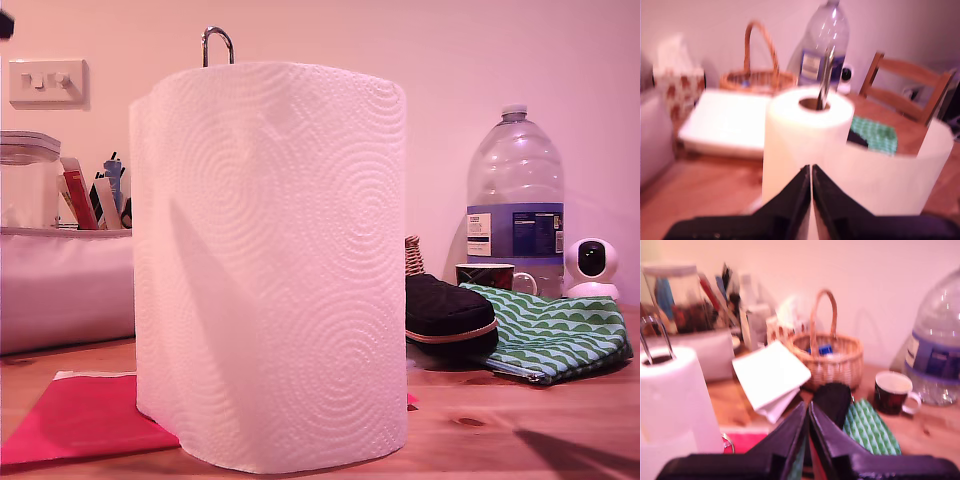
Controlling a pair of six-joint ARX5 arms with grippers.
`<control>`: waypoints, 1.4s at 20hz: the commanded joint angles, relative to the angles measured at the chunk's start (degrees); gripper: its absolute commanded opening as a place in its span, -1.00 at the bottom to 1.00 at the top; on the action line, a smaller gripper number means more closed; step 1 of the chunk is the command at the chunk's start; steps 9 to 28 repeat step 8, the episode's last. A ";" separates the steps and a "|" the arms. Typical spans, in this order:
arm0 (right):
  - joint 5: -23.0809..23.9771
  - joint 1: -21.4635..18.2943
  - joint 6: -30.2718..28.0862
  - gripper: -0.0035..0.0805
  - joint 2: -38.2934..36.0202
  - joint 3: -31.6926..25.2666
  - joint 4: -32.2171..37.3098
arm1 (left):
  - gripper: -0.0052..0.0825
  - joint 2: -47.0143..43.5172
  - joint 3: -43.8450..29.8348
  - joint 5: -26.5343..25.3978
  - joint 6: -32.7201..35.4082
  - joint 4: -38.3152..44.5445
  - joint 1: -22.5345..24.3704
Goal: Insert the paper towel roll into the metallic stand.
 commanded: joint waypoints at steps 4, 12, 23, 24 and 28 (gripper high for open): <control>-0.04 0.33 0.22 -0.94 0.52 -0.28 -6.05 | -0.93 -0.04 -0.81 -0.13 -0.09 -5.51 -0.09; -0.04 0.33 0.22 -0.94 0.52 -0.28 -12.20 | -0.93 -0.04 -0.81 -0.13 -0.09 -9.60 -0.09; -0.04 0.33 0.22 -0.94 0.52 -0.28 -12.20 | -0.93 -0.04 -0.81 -0.13 -0.09 -9.60 -0.09; -0.04 0.33 0.22 -0.94 0.52 -0.28 -12.20 | -0.93 -0.04 -0.81 -0.13 -0.09 -9.60 -0.09; -0.04 0.33 0.22 -0.94 0.52 -0.28 -12.20 | -0.93 -0.04 -0.81 -0.13 -0.09 -9.60 -0.09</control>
